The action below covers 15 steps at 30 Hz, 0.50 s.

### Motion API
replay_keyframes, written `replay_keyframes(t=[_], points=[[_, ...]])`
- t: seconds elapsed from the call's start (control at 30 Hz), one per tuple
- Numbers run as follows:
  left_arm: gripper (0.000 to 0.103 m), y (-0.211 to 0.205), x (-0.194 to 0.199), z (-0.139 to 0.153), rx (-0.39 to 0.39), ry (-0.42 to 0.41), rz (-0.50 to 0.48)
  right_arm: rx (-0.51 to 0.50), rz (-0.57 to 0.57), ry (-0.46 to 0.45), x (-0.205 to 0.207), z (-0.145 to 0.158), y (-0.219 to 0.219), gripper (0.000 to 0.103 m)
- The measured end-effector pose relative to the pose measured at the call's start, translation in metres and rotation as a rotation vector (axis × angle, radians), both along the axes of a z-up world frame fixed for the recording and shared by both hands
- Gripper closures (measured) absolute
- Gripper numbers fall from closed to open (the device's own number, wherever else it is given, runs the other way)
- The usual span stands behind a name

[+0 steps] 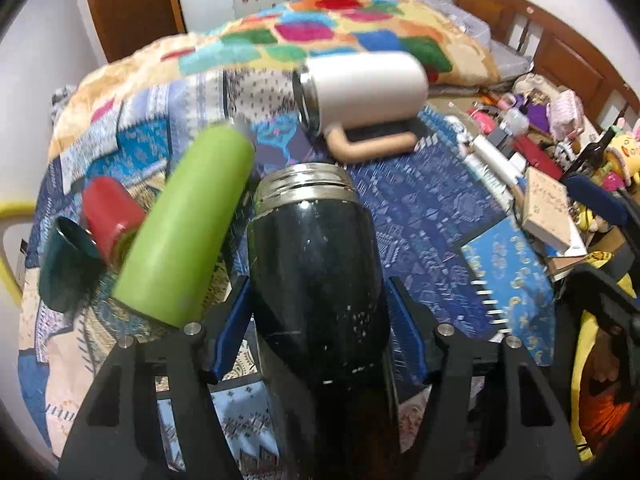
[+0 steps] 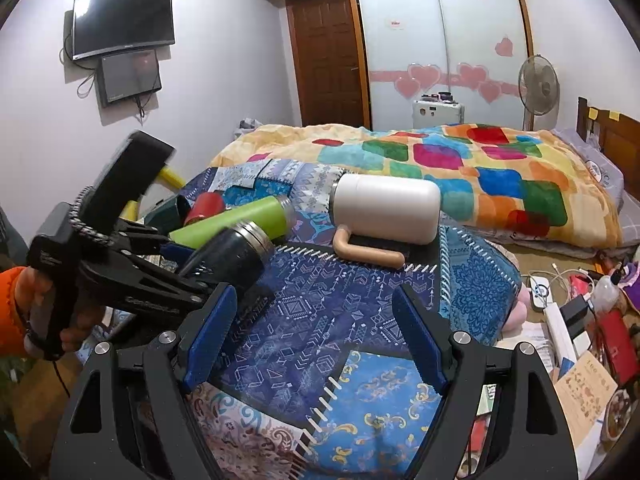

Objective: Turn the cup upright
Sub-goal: 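Rotate the right gripper to turn the black thermos upright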

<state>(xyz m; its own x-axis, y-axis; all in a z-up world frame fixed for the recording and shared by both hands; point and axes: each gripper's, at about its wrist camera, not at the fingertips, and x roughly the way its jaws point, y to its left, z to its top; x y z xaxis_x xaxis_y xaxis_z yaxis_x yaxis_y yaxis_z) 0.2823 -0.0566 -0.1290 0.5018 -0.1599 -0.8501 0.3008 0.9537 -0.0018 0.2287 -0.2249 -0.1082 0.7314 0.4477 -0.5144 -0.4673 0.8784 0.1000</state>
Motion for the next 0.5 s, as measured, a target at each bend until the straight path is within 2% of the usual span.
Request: replay_keyframes(t=[0.3,0.5], points=[[0.038,0.021,-0.043,0.062,-0.097,-0.154,0.001,0.016,-0.002,-0.045,-0.009,0.018,0.002,0.025],[0.039,0.027,-0.057,0.087,-0.104,-0.261,-0.005,0.023,-0.007,-0.065,-0.008,0.024,0.007,0.025]])
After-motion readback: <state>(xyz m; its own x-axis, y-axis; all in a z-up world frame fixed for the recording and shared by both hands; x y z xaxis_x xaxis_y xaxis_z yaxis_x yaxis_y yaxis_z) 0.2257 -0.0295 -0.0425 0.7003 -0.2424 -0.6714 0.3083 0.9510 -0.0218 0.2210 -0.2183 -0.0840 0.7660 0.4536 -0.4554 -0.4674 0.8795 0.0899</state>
